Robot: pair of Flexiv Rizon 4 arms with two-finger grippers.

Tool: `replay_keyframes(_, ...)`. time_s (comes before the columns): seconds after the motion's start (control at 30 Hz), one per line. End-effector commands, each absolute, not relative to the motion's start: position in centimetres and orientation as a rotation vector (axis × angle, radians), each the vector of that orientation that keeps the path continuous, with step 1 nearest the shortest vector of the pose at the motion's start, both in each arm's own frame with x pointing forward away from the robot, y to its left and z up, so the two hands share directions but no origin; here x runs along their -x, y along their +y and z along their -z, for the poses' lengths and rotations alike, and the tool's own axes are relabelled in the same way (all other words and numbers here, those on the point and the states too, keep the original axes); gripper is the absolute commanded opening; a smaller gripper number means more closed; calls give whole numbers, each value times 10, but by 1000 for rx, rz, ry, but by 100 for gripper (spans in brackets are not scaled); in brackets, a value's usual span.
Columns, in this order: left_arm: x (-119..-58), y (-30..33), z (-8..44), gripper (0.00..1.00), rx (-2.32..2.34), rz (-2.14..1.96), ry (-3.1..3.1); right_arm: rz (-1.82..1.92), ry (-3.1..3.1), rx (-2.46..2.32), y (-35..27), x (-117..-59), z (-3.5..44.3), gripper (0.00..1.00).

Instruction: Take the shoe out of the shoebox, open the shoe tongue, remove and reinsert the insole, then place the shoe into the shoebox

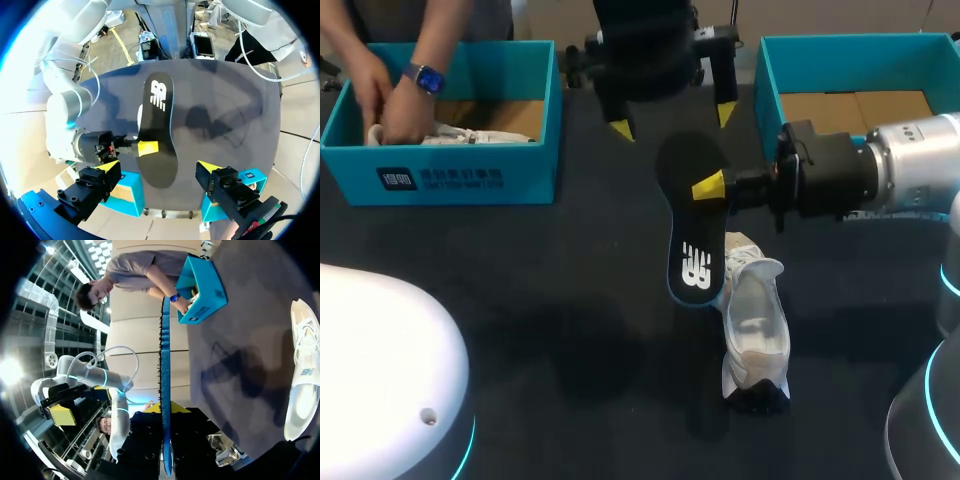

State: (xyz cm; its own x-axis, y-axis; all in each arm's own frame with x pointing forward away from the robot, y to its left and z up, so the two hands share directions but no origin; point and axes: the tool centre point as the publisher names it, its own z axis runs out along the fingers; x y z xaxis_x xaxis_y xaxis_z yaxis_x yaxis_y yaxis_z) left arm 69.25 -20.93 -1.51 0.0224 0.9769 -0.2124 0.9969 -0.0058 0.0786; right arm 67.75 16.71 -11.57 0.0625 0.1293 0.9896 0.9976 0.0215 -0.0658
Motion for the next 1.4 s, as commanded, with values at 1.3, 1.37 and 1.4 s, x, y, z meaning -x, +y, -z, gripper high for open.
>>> replay_keyframes(1.3, -687, -211, 6, 100, -1773, 614, 1860, 1084, -1259, 1328, 164, -674, 112, 0)
replay_keyframes(1.37, -687, -211, 6, 100, -1748, 664, 1857, 1087, -1259, 1327, 163, -673, 111, 0)
replay_keyframes(1.4, -686, -210, 6, 100, -1738, 695, 1851, 1087, -1259, 1329, 162, -673, 110, 0)
